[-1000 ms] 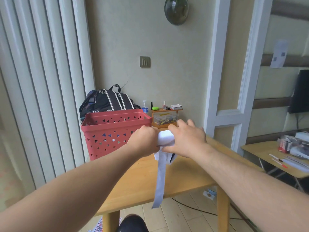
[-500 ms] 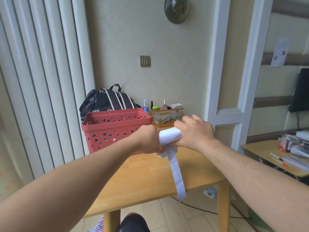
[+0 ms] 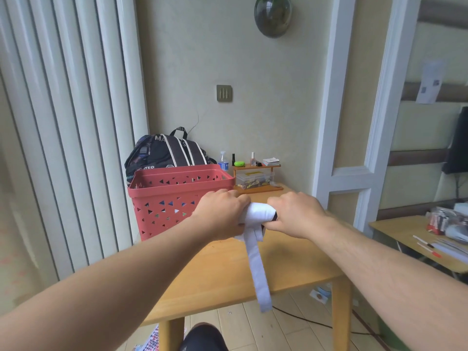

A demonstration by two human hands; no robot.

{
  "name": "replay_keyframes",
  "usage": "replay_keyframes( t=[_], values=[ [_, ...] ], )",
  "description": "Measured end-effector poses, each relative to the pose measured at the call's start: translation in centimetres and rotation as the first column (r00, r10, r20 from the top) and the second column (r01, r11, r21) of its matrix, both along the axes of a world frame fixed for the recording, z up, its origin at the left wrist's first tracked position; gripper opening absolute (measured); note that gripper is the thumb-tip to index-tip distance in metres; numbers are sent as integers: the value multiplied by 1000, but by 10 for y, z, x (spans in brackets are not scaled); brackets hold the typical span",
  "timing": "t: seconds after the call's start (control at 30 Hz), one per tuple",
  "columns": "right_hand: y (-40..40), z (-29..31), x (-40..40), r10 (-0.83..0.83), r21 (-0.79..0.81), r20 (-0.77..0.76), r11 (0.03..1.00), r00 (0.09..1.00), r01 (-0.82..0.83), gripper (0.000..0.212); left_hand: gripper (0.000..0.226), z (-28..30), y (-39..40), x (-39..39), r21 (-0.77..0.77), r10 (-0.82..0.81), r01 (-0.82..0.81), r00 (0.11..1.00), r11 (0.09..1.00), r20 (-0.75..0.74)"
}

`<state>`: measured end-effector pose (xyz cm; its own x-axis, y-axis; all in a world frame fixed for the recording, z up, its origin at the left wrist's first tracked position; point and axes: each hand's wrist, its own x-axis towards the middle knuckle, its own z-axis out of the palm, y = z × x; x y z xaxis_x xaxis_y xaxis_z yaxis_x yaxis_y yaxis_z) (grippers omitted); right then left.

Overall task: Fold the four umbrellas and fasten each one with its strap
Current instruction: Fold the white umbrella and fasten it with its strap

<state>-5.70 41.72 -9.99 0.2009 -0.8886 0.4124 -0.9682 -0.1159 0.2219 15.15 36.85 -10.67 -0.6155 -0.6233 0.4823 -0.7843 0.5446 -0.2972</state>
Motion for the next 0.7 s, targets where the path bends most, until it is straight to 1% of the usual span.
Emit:
replay_keyframes(
  t=[0.03,0.1,0.2,0.27,0.3,0.37,0.43,0.47,0.5,0.53,0.57,0.6,0.63,0.67,0.7],
  values=[
    [0,1,0,1,18,23,1000,1000,-2,33,39,-2,1,-2,-60,-15,15,1000,998,-3],
    [-2,1,-2,29,49,56,998,998,-32,33,38,-6,-1,-2,-76,-31,28,999,997,-27],
    [-2,1,-7,57,123,171,989,984,-79,34,38,-8,-9,8,-3,-22,22,997,1000,-72],
    [-1,0,-7,71,153,260,982,963,-113,35,29,-8,-9,10,45,-18,22,996,999,-90],
    [-1,-1,-6,71,157,298,980,952,-122,36,27,-7,-9,9,64,-16,22,996,998,-90],
    [-4,-5,-4,62,154,366,980,929,-126,39,30,-7,-9,9,102,-11,21,996,995,-93],
    [-8,-8,-3,73,139,447,979,892,-150,37,31,-7,-9,10,130,7,4,996,991,-89],
    [-7,-9,-2,76,144,498,975,864,-169,40,31,-8,-10,11,144,17,-3,996,990,-92],
    [-5,-9,-1,72,153,510,973,857,-173,53,31,-10,-11,12,158,27,-11,995,987,-98],
    [-4,-9,0,89,132,473,976,877,-171,67,33,-11,-12,12,169,35,-17,994,985,-104],
    [-2,-8,3,105,81,364,986,926,-144,73,35,-12,-13,10,175,42,-22,993,984,-108],
    [-1,-9,9,128,8,237,991,963,-134,72,35,-13,-13,7,180,50,-29,992,983,-113],
    [0,-9,17,146,-50,125,989,981,-140,67,32,-12,-12,4,180,50,-27,991,983,-123],
    [-1,-10,25,144,-70,46,988,988,-141,62,28,-11,-12,0,176,48,-25,991,984,-128],
    [-3,-10,31,123,-54,9,991,992,-122,57,25,-10,-11,-2,171,46,-24,991,985,-125]
  ],
)
